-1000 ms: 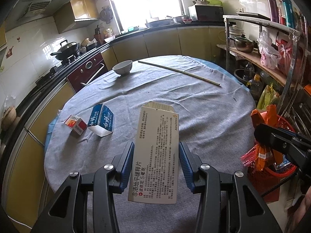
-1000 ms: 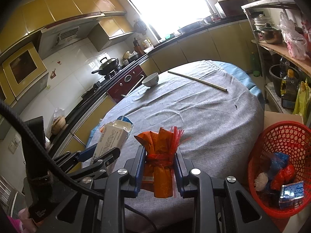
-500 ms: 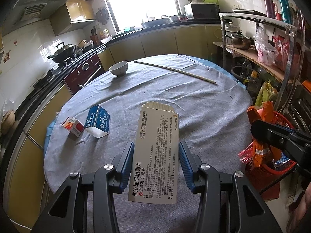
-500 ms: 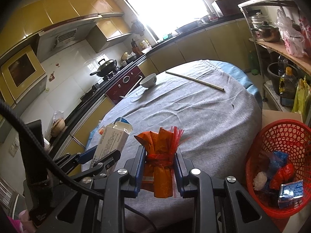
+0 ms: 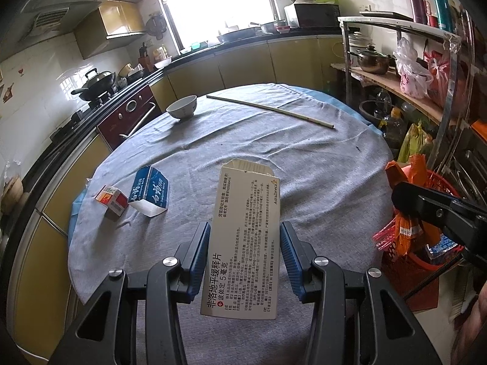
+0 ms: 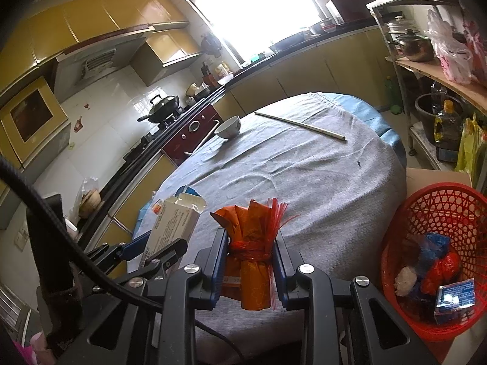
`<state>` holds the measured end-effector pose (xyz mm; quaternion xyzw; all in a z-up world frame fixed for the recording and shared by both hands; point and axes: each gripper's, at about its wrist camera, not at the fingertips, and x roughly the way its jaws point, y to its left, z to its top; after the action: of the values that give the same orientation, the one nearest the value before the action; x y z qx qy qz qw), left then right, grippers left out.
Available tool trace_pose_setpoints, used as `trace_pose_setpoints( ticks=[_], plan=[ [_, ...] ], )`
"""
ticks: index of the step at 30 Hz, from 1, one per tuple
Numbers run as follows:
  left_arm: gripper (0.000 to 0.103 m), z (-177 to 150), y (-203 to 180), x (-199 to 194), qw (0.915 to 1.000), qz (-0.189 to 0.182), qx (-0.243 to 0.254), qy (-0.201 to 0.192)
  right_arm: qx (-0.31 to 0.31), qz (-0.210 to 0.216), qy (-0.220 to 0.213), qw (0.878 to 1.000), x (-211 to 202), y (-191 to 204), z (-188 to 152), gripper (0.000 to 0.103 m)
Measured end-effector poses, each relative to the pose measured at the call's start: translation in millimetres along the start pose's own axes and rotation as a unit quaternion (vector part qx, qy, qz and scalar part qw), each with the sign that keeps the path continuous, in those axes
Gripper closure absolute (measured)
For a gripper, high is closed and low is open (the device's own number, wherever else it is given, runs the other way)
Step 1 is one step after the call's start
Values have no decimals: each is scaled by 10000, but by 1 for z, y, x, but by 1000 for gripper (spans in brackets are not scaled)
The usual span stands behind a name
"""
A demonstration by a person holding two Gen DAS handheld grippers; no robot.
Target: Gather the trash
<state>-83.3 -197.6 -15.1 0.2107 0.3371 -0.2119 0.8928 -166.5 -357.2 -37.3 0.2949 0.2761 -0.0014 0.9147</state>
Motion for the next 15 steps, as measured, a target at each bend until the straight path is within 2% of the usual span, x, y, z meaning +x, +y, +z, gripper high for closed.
trace_pose_setpoints(
  ticks=[15],
  plan=[
    [55,-1,-7,2,10000,-13,77,33,165,-41,-88,9998,-7,-12,0,73]
  ],
)
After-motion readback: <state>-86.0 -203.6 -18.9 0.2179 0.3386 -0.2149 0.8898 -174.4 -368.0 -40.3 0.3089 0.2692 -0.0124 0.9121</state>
